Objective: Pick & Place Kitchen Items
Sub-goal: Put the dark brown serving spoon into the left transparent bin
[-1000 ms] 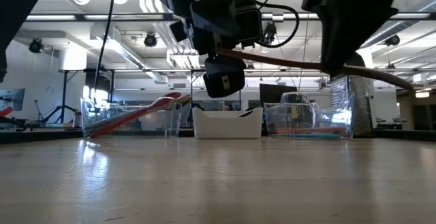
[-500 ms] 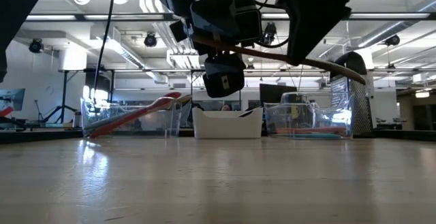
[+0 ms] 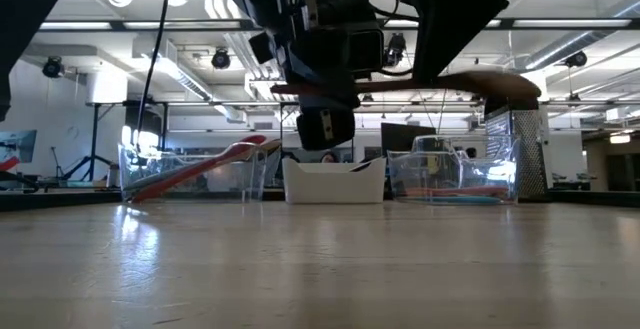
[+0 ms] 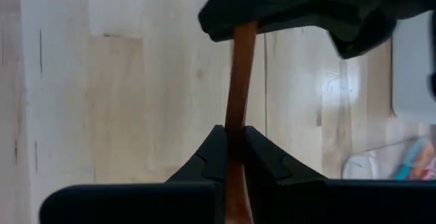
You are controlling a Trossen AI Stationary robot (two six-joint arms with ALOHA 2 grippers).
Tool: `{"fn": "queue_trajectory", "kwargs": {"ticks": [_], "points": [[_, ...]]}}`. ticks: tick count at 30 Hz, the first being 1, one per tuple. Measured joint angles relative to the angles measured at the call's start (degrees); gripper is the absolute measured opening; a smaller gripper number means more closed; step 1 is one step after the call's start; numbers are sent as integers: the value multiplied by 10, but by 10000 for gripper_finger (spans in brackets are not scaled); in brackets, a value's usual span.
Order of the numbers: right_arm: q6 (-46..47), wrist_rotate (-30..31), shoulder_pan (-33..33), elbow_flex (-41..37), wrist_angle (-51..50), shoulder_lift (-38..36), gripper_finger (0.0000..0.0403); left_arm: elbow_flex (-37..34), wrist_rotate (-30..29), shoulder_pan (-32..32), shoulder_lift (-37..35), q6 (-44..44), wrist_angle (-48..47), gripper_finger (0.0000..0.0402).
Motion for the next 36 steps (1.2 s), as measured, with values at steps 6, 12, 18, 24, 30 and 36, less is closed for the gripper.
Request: {"fn": "queue_trajectory", "kwargs": {"ticks": [6, 12, 18, 24, 30, 36], "points": [[6, -7, 0, 30, 27, 0, 35, 0, 7, -1, -1, 9, 3, 26], [4, -19, 8, 87, 14, 1, 88, 0, 4, -1, -2, 10, -3, 26], [53, -17, 34, 150, -90, -3, 114, 0, -64, -1, -4, 44, -30, 26], [206, 26, 84, 182, -260, -3, 98, 0, -244, -8, -33, 103, -88, 26], [317, 70, 144, 150, -275, -17, 72, -3, -365, -4, -85, 119, -113, 26], [423, 87, 187, 93, -283, -29, 57, -44, -474, 9, -173, 131, -119, 26]]}}
